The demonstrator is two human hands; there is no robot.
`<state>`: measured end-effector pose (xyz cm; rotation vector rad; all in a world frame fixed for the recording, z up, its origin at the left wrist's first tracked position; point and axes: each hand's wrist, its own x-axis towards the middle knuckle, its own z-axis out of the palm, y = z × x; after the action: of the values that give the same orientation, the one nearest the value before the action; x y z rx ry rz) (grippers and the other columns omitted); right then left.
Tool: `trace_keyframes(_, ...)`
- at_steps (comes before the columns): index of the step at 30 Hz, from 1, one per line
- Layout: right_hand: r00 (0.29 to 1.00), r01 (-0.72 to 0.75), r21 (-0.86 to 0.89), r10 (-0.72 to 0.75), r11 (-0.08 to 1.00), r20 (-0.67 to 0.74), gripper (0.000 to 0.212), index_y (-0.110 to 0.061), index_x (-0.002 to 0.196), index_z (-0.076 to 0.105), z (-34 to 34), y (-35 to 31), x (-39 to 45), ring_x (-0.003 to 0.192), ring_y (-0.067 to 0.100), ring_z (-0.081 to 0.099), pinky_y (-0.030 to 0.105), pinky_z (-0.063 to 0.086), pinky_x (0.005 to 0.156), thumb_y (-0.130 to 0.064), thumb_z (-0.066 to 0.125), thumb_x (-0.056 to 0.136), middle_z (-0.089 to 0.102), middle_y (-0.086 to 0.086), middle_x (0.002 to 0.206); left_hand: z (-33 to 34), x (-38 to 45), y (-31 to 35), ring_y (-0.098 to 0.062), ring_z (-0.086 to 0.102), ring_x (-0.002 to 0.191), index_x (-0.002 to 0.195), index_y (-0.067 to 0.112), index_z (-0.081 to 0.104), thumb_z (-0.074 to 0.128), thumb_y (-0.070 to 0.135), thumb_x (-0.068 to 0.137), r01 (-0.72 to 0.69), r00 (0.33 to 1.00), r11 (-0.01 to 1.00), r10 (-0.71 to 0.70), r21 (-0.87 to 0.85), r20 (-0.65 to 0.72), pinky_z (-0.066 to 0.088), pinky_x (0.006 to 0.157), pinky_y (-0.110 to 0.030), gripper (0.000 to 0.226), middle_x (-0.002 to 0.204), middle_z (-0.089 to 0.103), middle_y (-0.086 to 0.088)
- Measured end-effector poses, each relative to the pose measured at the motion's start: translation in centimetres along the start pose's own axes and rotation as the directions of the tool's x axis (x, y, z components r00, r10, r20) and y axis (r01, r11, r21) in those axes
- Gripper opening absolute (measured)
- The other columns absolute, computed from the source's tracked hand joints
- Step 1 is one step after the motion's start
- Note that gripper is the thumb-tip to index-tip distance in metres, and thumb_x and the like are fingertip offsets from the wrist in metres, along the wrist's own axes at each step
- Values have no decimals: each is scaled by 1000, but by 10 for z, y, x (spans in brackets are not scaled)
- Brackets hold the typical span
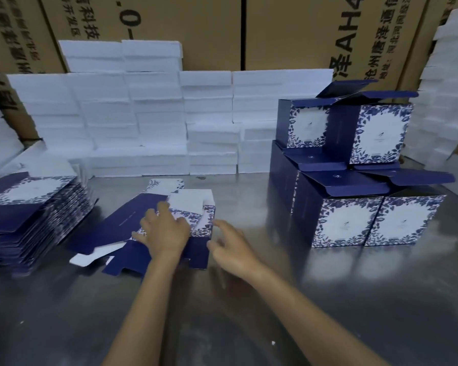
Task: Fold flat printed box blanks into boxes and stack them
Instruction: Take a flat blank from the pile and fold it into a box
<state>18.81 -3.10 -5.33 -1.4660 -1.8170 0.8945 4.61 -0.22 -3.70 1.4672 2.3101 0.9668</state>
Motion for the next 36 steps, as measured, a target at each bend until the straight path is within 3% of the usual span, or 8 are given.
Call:
trace_keyframes(8,999,-11,-236,20,972,37,54,-19,153,38,42,-9,21,156,18,2,35,8,123,-31,46,101,14,1,169,-30,48,-78,-42,9,149,145,4,36,47,34,97,221,972,960,-203,169,-118,-3,119,-60,57,159,18,-31)
trace_keyframes(13,998,-66,-228,69,971,3,56,-25,152,38,53,-18,32,156,16,-3,44,3,124,-44,45,100,12,-4,170,-31,54,-89,-40,25,142,144,5,35,47,52,94,270,959,943,-244,195,-144,15,115,-52,70,153,31,-30)
trace_keyframes(18,994,-57,14,58,998,-96,65,-28,154,33,43,-31,40,150,18,26,46,19,123,-47,56,96,39,-6,158,-44,47,-70,-42,35,132,139,0,44,56,38,93,205,916,979,-198,-19,-349,20,110,-56,61,139,44,-31)
trace_keyframes(22,995,-38,485,80,874,-66,48,-47,138,38,12,-37,33,114,-12,57,8,47,83,-39,61,98,57,-36,121,-57,36,-40,-38,50,117,137,6,52,53,38,94,-8,893,966,-111,-260,-437,40,101,-52,54,132,48,-19)
trace_keyframes(25,988,-73,533,134,843,-77,61,-43,154,28,-19,-30,24,115,-8,51,15,39,92,-45,56,100,48,-29,136,-56,21,-17,-23,61,101,127,18,65,53,35,97,-181,938,835,-13,-519,-348,50,89,-34,36,121,61,-5)
trace_keyframes(27,978,-132,580,202,804,-57,42,-31,142,50,-39,-25,16,122,5,56,22,42,98,-45,50,102,54,-16,132,-51,8,-3,-13,65,99,119,21,71,55,26,99,-226,967,720,87,-655,-239,48,82,-16,26,111,70,2)
trace_keyframes(31,968,-129,845,250,519,-5,34,-17,83,63,-60,-2,-2,49,4,65,15,51,45,-30,42,107,68,-5,61,-31,-13,10,-8,60,111,104,46,71,67,42,91,-65,947,658,279,-750,163,49,89,-27,14,124,63,7)
trace_keyframes(36,985,-89,981,164,174,60,53,-17,148,50,-71,12,-27,106,17,65,28,49,96,-45,48,103,64,4,123,-4,-28,15,-7,33,139,113,60,53,79,65,68,-91,913,765,319,-638,253,33,113,-37,53,152,28,15)
